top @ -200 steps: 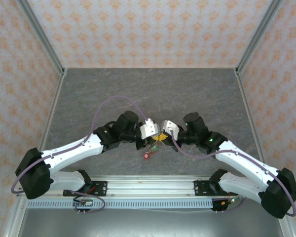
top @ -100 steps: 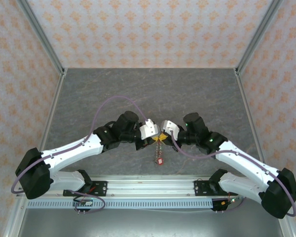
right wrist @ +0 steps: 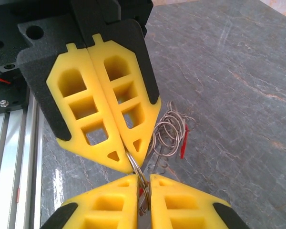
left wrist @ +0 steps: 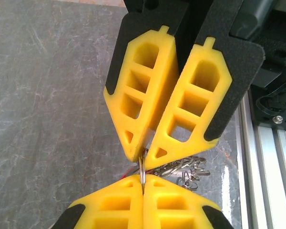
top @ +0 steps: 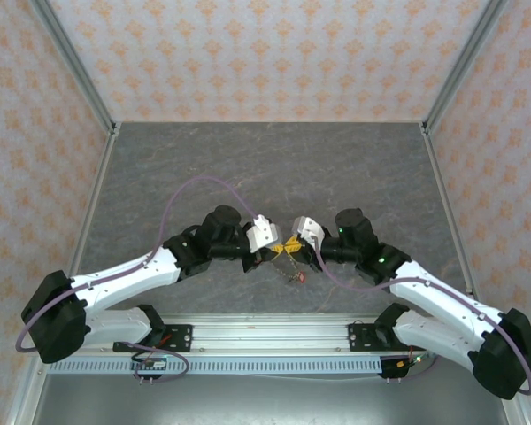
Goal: Put the keys on the keyring
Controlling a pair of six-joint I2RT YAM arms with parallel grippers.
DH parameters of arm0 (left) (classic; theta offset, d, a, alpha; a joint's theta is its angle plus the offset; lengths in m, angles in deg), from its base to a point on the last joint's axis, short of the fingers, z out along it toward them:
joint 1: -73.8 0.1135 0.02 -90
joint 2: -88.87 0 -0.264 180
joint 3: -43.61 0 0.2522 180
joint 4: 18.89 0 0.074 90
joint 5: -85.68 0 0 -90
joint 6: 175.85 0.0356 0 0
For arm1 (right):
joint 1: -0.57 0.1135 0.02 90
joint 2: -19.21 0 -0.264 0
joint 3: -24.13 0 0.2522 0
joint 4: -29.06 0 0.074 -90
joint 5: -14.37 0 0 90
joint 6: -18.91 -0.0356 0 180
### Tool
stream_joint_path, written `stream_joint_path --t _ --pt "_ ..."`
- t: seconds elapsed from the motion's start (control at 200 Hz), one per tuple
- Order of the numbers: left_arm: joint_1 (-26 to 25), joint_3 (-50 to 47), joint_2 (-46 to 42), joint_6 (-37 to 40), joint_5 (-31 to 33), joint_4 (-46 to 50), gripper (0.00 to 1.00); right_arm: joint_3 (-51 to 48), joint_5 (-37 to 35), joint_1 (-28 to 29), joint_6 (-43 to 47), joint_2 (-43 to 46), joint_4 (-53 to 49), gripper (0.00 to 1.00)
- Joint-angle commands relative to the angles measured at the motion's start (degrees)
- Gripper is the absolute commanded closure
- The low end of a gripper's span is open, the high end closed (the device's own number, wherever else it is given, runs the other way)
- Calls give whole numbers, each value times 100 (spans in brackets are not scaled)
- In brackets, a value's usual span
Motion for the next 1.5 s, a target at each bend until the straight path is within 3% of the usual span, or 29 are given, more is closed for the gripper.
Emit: stream_joint_path --t 0.0,0.335,0.44,0.49,0.581,0.731,0.936,1.191,1.316,1.496 --pt "26 -51 -189 -290 -319 -841 100 -151 200 4 -335 87 784 89" --pt "36 -304 -324 -601 -399 -1477 100 -408 114 -4 -464 -59 1054 88" --pt "54 -349 -373 -622 -361 -1491 100 -417 88 -13 -476 -104 1020 94" --pt "53 -315 -374 -578 -270 -1315 100 -339 69 -12 -493 -99 960 100" --pt "55 -143 -324 -351 -126 -699 100 -117 124 -9 -409 -45 695 100" --pt "49 287 -83 53 -125 461 88 344 254 -13 -33 -21 180 100" --pt "48 384 -6 192 -136 653 84 761 366 -13 362 -222 -310 100" --pt "52 553 57 419 18 1030 88 1052 494 -11 454 -260 -500 100" --pt "53 612 48 472 82 1150 100 1248 525 -13 606 -253 -842 100" --pt "59 501 -60 395 341 875 100 1446 312 -11 823 -250 -1369 98"
